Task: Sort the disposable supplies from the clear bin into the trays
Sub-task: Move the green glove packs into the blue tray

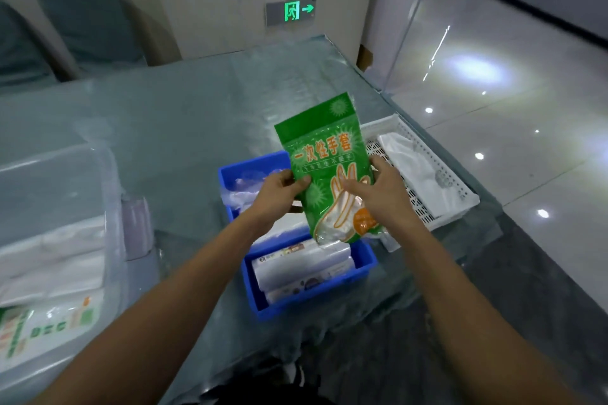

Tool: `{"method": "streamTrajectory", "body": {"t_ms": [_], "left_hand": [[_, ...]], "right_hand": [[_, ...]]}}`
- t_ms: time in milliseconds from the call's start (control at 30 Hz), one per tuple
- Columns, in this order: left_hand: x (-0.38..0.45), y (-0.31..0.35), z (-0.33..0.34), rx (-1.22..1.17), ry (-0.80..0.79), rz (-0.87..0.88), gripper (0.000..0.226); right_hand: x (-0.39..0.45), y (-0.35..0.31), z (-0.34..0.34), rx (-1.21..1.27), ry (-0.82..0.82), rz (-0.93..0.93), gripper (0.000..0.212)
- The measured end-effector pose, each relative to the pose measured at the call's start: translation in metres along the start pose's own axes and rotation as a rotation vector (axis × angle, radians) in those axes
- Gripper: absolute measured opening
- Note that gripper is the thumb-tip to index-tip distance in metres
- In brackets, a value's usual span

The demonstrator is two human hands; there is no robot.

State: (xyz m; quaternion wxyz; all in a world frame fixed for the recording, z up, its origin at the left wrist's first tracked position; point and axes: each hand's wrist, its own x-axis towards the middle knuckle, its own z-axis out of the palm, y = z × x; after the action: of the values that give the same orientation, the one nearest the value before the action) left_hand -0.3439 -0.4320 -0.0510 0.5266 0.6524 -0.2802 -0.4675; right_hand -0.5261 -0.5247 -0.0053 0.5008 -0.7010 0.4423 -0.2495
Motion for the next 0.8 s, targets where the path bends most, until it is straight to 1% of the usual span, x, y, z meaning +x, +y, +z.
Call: {"method": "streamTrajectory", "body": {"t_ms": [67, 100, 167, 267, 333, 433, 500, 633, 700, 800], "left_hand": [[0.021, -0.008, -0.008, 0.145, -0.004, 0.053, 0.015], [0.034, -0.013, -0.015, 0.235, 0.013, 0.077, 0.017], [0.058, -0.024, -0.032, 0.45, 0.078, 0.126, 0.03], [0.083, -0.04, -0.061, 0.724, 0.132, 0.175, 0.039], [0.097, -0.048, -0.076, 0.892, 0.088, 0.157, 0.048], [0.116, -0.061, -0.092, 1.121, -0.027, 0.057, 0.069], [0.124, -0.068, -0.097, 1.188, -0.087, 0.024, 0.077], [0.136, -0.074, -0.098, 1.244, -0.182, 0.053, 0.1], [0.145, -0.073, -0.098, 1.239, -0.209, 0.057, 0.097], [0.155, -0.076, -0.099, 1.241, -0.232, 0.028, 0.084]], "right_hand": [[0.019, 0.0, -0.001, -0.1, 0.027, -0.05, 0.037], [0.029, -0.001, -0.001, -0.145, 0.037, -0.071, 0.036], [0.048, -0.006, -0.001, -0.219, 0.047, -0.113, 0.032], [0.077, -0.01, 0.005, -0.337, 0.037, -0.171, 0.031], [0.095, -0.012, 0.012, -0.372, 0.023, -0.194, 0.033], [0.116, -0.008, 0.025, -0.383, 0.005, -0.204, 0.035], [0.127, -0.003, 0.033, -0.389, -0.025, -0.211, 0.037], [0.149, 0.004, 0.042, -0.417, -0.107, -0.212, 0.036], [0.161, 0.004, 0.045, -0.433, -0.129, -0.231, 0.033], [0.176, 0.004, 0.044, -0.439, -0.146, -0.247, 0.031]]}}
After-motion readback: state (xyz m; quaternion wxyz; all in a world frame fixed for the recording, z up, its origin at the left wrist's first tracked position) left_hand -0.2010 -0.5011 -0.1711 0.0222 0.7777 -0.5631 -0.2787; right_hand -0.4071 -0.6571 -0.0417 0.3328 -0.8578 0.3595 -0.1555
